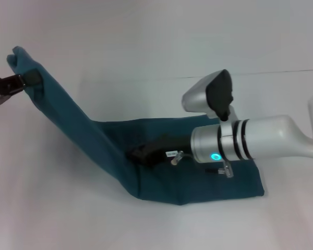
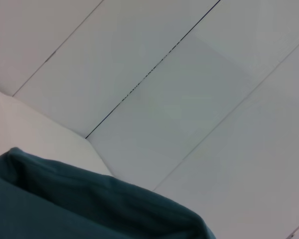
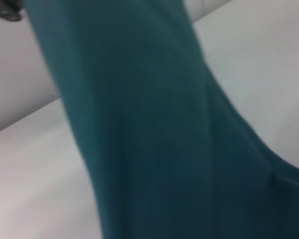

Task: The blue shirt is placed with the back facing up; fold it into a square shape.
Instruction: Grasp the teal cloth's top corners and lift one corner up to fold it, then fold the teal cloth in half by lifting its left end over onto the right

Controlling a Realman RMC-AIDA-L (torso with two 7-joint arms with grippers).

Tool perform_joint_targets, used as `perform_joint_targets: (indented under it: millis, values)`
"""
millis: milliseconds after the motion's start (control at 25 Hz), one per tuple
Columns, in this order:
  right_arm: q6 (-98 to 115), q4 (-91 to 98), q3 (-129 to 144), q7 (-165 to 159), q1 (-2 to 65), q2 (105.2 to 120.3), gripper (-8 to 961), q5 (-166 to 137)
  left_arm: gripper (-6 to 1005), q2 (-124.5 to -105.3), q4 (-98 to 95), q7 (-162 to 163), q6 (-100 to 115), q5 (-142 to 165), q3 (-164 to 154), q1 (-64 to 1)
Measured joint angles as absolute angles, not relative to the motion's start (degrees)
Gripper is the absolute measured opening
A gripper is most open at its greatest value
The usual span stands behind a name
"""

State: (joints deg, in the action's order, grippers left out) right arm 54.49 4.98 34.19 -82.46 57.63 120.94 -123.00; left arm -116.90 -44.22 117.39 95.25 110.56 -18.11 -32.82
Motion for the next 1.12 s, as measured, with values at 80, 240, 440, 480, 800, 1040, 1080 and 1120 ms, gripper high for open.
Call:
perform_joint_targets:
  millis: [80, 240, 440, 480, 800, 1040, 1080, 1120]
  values:
    - [54.47, 4.14, 34.19, -82.44, 58.66, 120.98, 19, -123.13, 19, -116.91, -44.11, 117.24, 95.19, 110.41, -18.11, -33.07]
    - [54.36, 2.25, 34.24, -82.43, 61.0, 121.04, 19, -123.21, 19, -116.9, -43.7, 116.99, 95.46, 109.65, -18.1, -33.55]
    - [54.2, -0.06, 34.28, -82.44, 63.71, 121.21, 19, -123.31, 19, -116.76, -43.59, 116.72, 95.55, 109.28, -18.1, -34.07]
    - [54.11, -0.45, 34.28, -82.46, 64.21, 121.22, 19, -123.32, 19, -116.73, -43.57, 116.67, 95.55, 109.24, -18.1, -34.18]
    - [53.71, -0.59, 33.05, -82.51, 63.87, 121.01, 20, -123.0, 19, -116.76, -43.48, 116.32, 95.6, 109.17, -18.09, -34.63]
    - [55.88, 9.04, 31.43, -85.52, 55.0, 120.4, 20, -122.89, 19, -117.65, -42.32, 115.94, 97.21, 107.49, -18.1, -34.36]
    - [57.11, 11.14, 31.23, -86.34, 53.38, 120.35, 20, -122.7, 19, -117.95, -41.98, 115.71, 97.27, 107.21, -18.12, -34.37]
    - [58.45, 13.71, 30.98, -87.24, 51.71, 120.19, 20, -122.3, 19, -118.3, -41.51, 115.32, 97.18, 106.96, -18.15, -34.47]
